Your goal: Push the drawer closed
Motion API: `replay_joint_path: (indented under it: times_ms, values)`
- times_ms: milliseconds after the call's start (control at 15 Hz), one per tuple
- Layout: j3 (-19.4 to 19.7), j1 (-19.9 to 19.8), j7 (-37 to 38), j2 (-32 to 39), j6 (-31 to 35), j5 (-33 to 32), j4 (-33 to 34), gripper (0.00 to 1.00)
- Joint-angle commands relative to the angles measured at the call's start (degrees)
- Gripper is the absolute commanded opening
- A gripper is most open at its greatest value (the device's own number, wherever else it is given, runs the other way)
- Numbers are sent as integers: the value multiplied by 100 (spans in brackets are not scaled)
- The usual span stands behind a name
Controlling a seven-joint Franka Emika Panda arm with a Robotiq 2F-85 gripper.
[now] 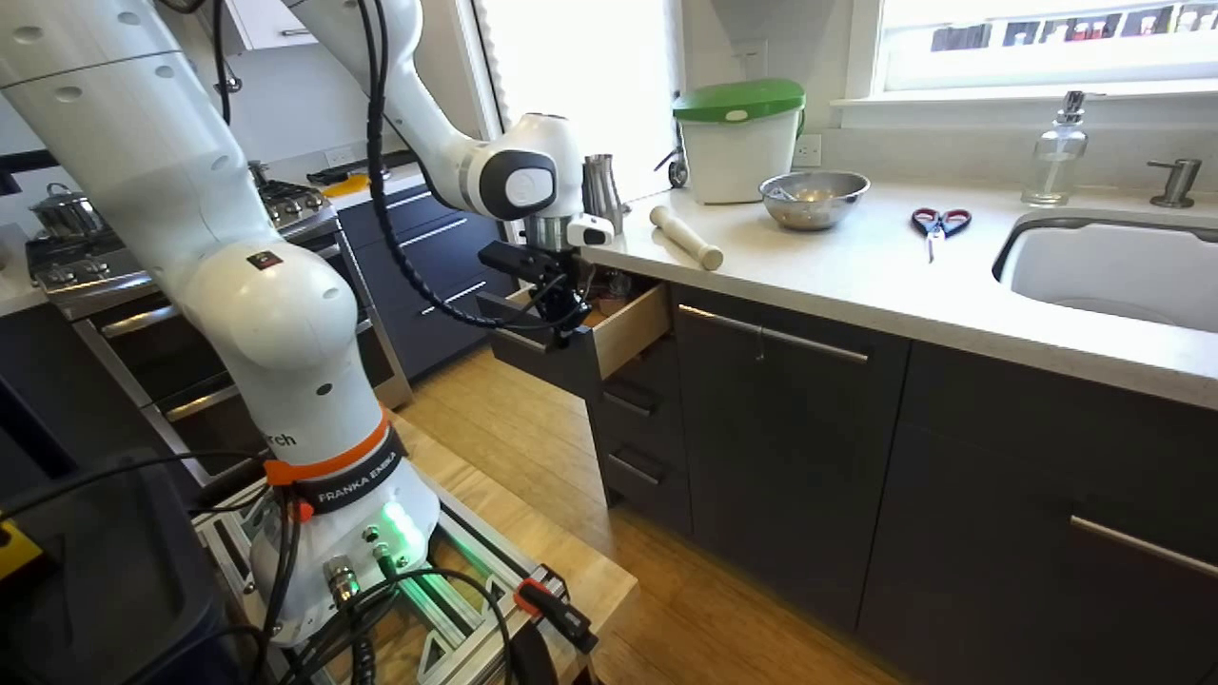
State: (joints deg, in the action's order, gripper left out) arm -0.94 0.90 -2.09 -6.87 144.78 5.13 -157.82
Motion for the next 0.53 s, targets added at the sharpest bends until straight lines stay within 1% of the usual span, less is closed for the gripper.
replay_joint_path:
  times_ms: [0, 200, 467]
  values:
    - [13, -35, 178, 259, 555, -128, 6, 0]
    - [10, -46, 263, 400, 961, -176, 4, 0]
    - [34, -71, 476, 579, 1746, -145, 5, 0]
